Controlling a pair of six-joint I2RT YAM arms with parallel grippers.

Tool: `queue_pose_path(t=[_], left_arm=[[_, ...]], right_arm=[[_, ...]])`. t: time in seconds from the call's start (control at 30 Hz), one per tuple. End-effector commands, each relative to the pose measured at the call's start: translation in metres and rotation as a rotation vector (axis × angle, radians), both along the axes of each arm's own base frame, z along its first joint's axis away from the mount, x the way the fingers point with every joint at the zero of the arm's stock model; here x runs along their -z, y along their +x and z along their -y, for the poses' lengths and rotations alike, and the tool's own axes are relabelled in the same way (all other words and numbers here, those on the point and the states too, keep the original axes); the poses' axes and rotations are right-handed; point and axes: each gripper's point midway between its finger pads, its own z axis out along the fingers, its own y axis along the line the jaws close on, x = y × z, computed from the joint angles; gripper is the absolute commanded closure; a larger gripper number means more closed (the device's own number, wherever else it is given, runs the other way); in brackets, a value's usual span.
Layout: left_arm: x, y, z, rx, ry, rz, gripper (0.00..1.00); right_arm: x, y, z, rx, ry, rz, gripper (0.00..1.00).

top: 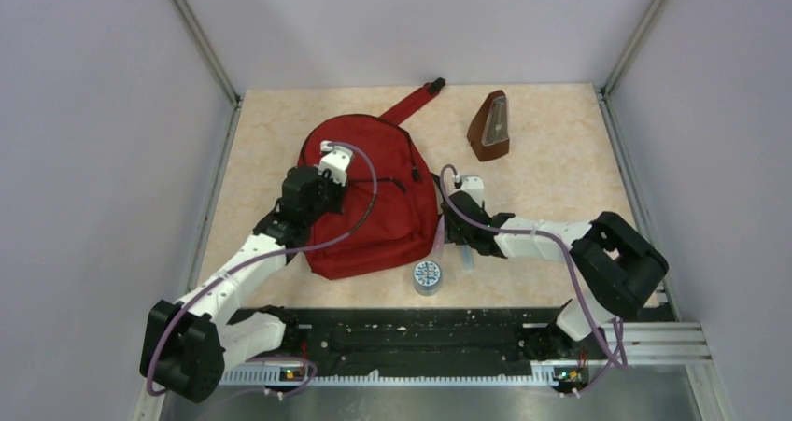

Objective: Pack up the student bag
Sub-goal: Pick up the personal item from the center of the board.

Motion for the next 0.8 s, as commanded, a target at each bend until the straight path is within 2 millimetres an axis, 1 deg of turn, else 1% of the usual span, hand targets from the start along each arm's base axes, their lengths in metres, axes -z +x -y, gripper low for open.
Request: queue_pose_path(t=[0.0, 0.03, 0.1, 0.17, 0.2, 0.27, 0.3, 0.37, 0.47, 0.53, 0.6, 0.67, 0.77], left_arm=[[-0.016, 0.01, 0.005, 0.007, -0.028, 0.061, 1.0], [-0.016, 0.011, 0.005, 0.007, -0.027, 0.06, 1.0], [-0.016, 0.011, 0.005, 0.008, -0.027, 0.058, 1.0], [-0.016, 0.01, 0.005, 0.01, -0.025, 0.058, 1.0], [-0.016, 0.01, 0.005, 0.01, -0.024, 0.058, 1.0], [-0.017, 0.01, 0.005, 0.01, -0.027, 0.061, 1.0], [-0.018, 0.01, 0.005, 0.012, -0.027, 0.063, 1.0], [-0.019, 0.009, 0.004, 0.01, -0.031, 0.069, 1.0], [-0.02, 0.008, 0.004, 0.011, -0.031, 0.074, 1.0], [-0.022, 0.007, 0.005, 0.013, -0.036, 0.077, 1.0], [-0.023, 0.006, 0.005, 0.017, -0.04, 0.081, 1.0], [-0.024, 0.005, 0.006, 0.021, -0.044, 0.084, 1.0], [-0.025, 0.004, 0.008, 0.035, -0.049, 0.089, 1.0]], right_arm=[[0.021, -0.016, 0.01, -0.015, -0.074, -0.081, 0.52], [0.022, -0.017, 0.012, -0.015, -0.088, -0.081, 0.54], [0.024, -0.019, 0.018, -0.014, -0.113, -0.085, 0.6], [0.027, -0.022, 0.023, -0.011, -0.136, -0.088, 0.69], [0.025, -0.021, 0.026, -0.009, -0.146, -0.081, 0.75], [0.012, -0.015, 0.028, 0.002, -0.147, -0.038, 0.86], [0.0, -0.01, 0.026, 0.007, -0.129, -0.001, 0.92], [-0.033, 0.005, 0.02, 0.005, -0.094, 0.092, 1.0], [-0.09, 0.028, 0.004, -0.008, -0.023, 0.232, 1.0], [-0.12, 0.041, -0.007, -0.022, 0.012, 0.3, 1.0], [-0.144, 0.054, -0.019, -0.037, 0.044, 0.353, 1.0], [-0.163, 0.066, -0.036, -0.065, 0.084, 0.398, 1.0], [-0.195, 0.087, -0.07, -0.12, 0.174, 0.477, 1.0]])
